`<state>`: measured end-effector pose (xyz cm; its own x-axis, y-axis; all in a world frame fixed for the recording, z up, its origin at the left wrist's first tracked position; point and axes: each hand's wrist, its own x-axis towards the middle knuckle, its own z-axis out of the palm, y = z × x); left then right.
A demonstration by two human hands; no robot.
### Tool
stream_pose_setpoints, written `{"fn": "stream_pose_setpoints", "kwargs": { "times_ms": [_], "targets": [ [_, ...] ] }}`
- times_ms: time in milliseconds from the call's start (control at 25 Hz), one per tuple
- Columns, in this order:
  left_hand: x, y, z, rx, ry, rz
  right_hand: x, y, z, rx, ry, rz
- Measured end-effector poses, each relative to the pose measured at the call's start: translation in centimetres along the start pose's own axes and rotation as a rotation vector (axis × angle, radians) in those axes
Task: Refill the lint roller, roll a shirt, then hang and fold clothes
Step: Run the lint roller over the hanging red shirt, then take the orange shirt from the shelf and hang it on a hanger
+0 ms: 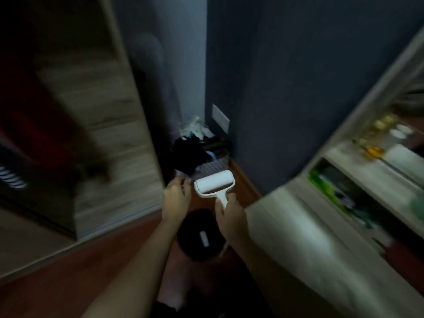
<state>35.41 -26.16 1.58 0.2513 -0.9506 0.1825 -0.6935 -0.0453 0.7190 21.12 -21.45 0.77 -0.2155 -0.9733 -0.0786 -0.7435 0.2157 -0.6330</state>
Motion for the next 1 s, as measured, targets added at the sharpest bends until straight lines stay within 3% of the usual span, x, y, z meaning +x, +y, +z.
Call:
{"fn": "stream_pose_setpoints", "kwargs": {
  "times_ms": [80,120,200,440,800,1000],
  "targets": [
    [-3.5,4.0,4.1,0.006,-0.105,0.053,-2.1,6.3,-2.2,0.055,0.041,0.148],
    [-5.1,5.5,6.0,0.012,-0.155,0.075,-3.3,9.1,-3.2,0.097,-0.018,0.225],
    [-7.6,7.5,9.1,0.032,-0.264,0.125,-5.2,14.3,-4.6,0.103,0.08,0.258],
    [-14.2,10.5,17.2,0.131,-0.641,0.349,-7.3,25.0,-9.3,0.203,0.281,0.644],
    [-17.1,11.0,22.0,0.456,-0.8,0.459,-7.0,27.2,-12.2,-0.102,0.316,0.481],
    [-16.4,11.8,21.6,0.447,-0.795,0.455,-6.8,26.3,-13.8,-0.215,0.396,0.447]
  ]
}}
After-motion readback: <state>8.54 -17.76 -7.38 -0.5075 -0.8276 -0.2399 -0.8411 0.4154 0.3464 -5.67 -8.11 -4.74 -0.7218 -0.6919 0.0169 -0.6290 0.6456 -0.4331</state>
